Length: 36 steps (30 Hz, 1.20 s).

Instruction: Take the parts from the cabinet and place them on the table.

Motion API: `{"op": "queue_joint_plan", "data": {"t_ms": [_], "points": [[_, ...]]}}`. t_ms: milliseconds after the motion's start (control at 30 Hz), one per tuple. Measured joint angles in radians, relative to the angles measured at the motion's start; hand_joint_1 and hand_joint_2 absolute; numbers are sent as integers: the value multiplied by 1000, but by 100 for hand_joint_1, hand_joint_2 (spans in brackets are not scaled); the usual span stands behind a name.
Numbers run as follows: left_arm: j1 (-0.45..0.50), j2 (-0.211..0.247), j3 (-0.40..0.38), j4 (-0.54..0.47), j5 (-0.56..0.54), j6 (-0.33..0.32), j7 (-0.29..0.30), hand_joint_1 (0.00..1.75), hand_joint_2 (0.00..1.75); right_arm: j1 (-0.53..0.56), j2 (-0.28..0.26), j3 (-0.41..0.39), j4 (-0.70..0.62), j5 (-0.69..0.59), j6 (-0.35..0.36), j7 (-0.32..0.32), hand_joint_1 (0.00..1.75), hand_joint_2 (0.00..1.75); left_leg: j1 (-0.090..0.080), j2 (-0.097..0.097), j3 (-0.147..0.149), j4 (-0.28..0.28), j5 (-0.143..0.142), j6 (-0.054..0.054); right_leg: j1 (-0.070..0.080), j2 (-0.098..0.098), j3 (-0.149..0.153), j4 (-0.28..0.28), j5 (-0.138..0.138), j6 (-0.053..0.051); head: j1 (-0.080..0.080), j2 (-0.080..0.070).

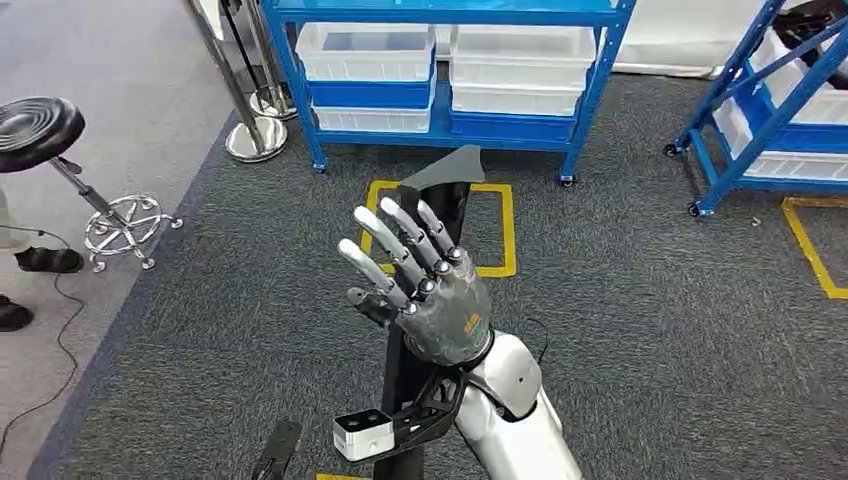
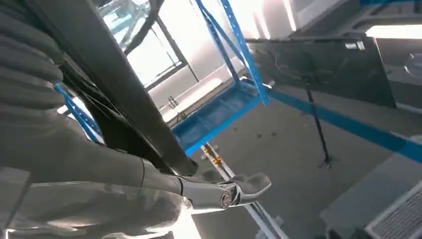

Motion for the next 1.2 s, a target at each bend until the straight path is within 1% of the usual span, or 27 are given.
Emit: {"op": "queue_joint_plan", "data": {"t_ms": [67,100,133,167,233,267,300,433,467,533,600,633,667,700,733,767,800,833,900,933,967,1000,1033,1100,1133,1167,1200], "points": [[-2,0,0,0,1,-1,-4,0,175,1,0,0,-3,7,0,-3,0,175,3,19,-70,153,-71,-8,5,-19,-1,0,-1,-2,0,0],[0,0,0,0,1,-1,-5,0,175,1,0,-1,-3,11,0,-8,0,175,3,22,-103,224,-94,-10,7,-30,-2,0,-2,-4,0,0],[1,0,0,0,2,-1,-5,0,175,1,0,-1,-3,12,0,-8,0,175,3,23,-112,245,-91,-9,8,-38,-2,0,-2,-5,0,0],[3,0,0,0,2,-1,-5,0,175,1,0,-1,-4,13,0,-8,0,175,3,24,-99,219,-68,-7,9,-46,-1,0,-2,-5,0,0],[2,0,0,0,4,-2,-4,0,175,1,0,-1,-7,14,0,-8,0,175,1,37,-11,52,18,3,11,-64,2,0,-3,-4,0,0],[0,0,0,0,5,-2,-4,0,175,0,0,-1,-11,17,0,-8,0,175,-6,76,41,-46,51,15,13,-73,5,0,-4,-3,0,0],[-4,0,0,0,8,-2,-3,0,175,0,0,-1,-14,22,0,-8,0,175,-19,111,50,-71,33,23,17,-82,5,0,-5,0,1,0],[-1,-1,3,0,15,-1,-1,0,175,-1,0,-1,-16,31,0,-7,0,175,-22,68,40,-82,47,40,18,-115,13,-8,-3,20,0,0],[2,-3,4,0,15,0,-1,0,175,-2,-1,-1,-17,31,0,-7,0,175,-6,57,58,-99,59,46,15,-101,13,1,-14,28,1,0],[-4,-6,4,0,15,0,-1,0,175,-2,-2,-1,-21,31,0,-6,0,175,-8,38,54,-104,68,56,13,-33,-31,102,-84,29,1,0],[-4,-8,6,0,15,0,1,0,175,0,-3,-1,-21,31,0,-6,0,175,-8,16,49,-102,68,57,12,-14,-108,259,-147,33,1,0],[-2,-8,7,0,16,0,3,0,175,0,-3,-1,-20,32,0,-6,0,175,-8,4,48,-98,68,57,12,-13,-129,297,-150,34,1,0],[0,-8,8,0,16,0,5,0,175,0,-3,-1,-20,34,0,-5,0,175,-8,-9,47,-95,67,56,11,-13,-128,286,-126,35,1,0],[1,-8,8,0,16,1,6,0,175,0,-3,-1,-20,37,0,-5,0,175,-6,-23,48,-92,66,54,9,-11,-104,231,-83,35,1,0],[1,-10,8,0,16,1,6,0,175,0,-3,-1,-20,41,0,-5,0,175,-4,-38,48,-88,64,51,6,-3,-65,145,-32,34,1,0],[1,-11,9,0,17,1,6,0,175,0,-3,-1,-20,45,0,-5,0,175,-3,-50,47,-82,60,45,4,19,-28,62,8,32,2,0],[0,-15,10,1,17,1,6,0,175,0,-4,-1,-20,48,0,-5,0,175,-4,-60,40,-73,56,39,1,71,-10,20,3,28,1,0],[-2,-16,11,1,17,1,6,0,175,0,-3,-1,-21,49,0,-4,0,175,-5,-71,30,-64,53,33,-3,67,-8,8,1,27,1,0],[0,-16,13,1,18,1,5,0,175,0,-3,-1,-21,49,0,-2,0,175,5,-85,24,-70,59,17,10,52,-10,9,2,20,1,0],[3,-16,14,1,18,1,5,0,175,-1,-2,-1,-21,49,0,-2,0,175,4,-95,22,-75,62,11,5,40,-5,3,5,15,1,0],[6,-15,15,1,18,2,5,0,175,-1,0,-1,-21,50,0,-2,0,175,5,-72,20,-66,57,9,-4,25,0,-7,11,7,1,0],[5,-15,15,1,18,2,5,0,175,-2,0,-1,-21,52,0,-2,0,175,-3,-19,10,-40,39,3,-4,16,4,-12,11,3,0,0],[2,-15,15,1,20,2,4,0,175,-3,0,-1,-21,53,0,-2,0,175,-1,7,-19,17,5,-2,-2,2,5,-12,11,-1,-2,0],[-1,-15,16,1,21,2,5,0,175,-3,0,-2,-20,60,0,-2,0,175,5,21,-97,171,-61,-10,1,-28,4,-11,8,-4,-2,0],[0,-15,16,1,21,2,5,0,175,-3,0,-2,-19,63,0,-2,0,175,6,24,-123,221,-73,-13,1,-40,3,-11,7,-4,-2,0],[2,-15,16,1,21,2,5,0,175,-3,0,-2,-18,63,0,-2,0,175,7,25,-126,225,-61,-14,1,-53,4,-10,5,-4,-2,0],[4,-15,16,1,22,2,5,0,175,-3,0,-2,-17,64,0,-2,0,175,7,27,-102,176,-25,-13,1,-65,5,-10,3,-2,-2,0]]}}
